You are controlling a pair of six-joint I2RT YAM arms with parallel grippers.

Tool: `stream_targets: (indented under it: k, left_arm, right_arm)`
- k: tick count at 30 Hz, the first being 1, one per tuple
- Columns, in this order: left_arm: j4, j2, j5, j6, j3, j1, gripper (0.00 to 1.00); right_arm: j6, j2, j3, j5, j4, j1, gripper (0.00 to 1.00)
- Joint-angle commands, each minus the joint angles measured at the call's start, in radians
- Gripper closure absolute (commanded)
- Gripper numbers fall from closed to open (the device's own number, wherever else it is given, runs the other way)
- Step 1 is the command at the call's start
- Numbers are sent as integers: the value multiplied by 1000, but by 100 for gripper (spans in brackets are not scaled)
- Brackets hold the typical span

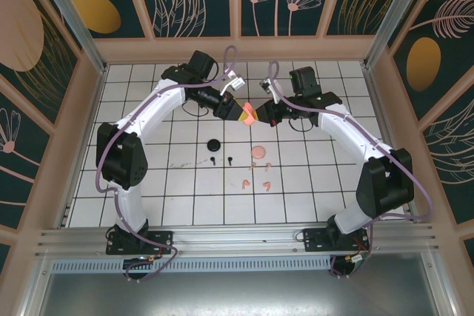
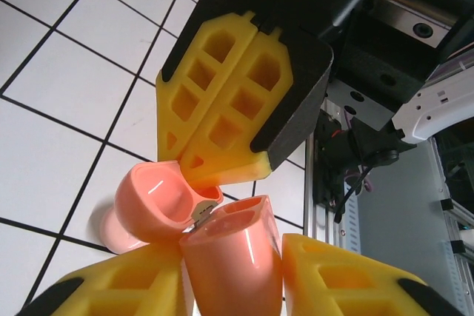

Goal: Insert wireless bluetooth earbuds into charging case

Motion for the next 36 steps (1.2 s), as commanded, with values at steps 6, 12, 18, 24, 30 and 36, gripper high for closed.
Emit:
stream_targets:
  k: [6,12,18,24,30,36]
  left_arm:
    - [-11,9,66,38,-32,-12,86]
    - [178,-52,69,-73,-143,-12,100]
    - [703,-252,-42,-376,-434,11,100]
    - [1090,-455,-234,-563,-694,30,100]
    - [1305,-591,-398,-616,-877,30,100]
    - [1526,-678,-500,-611,-1052,28,100]
  right_arm:
    - [13,9,50,-6,5,12,100]
    - [85,-33,45,56,47,11,58]
    - [217,-168,-32,200,28,-3,41]
    - [428,-303,-162,343,-33,41,40]
    - [718,-360,-282,602,-66,269,40]
    - [1007,-345,-369,783,-66,463,41]
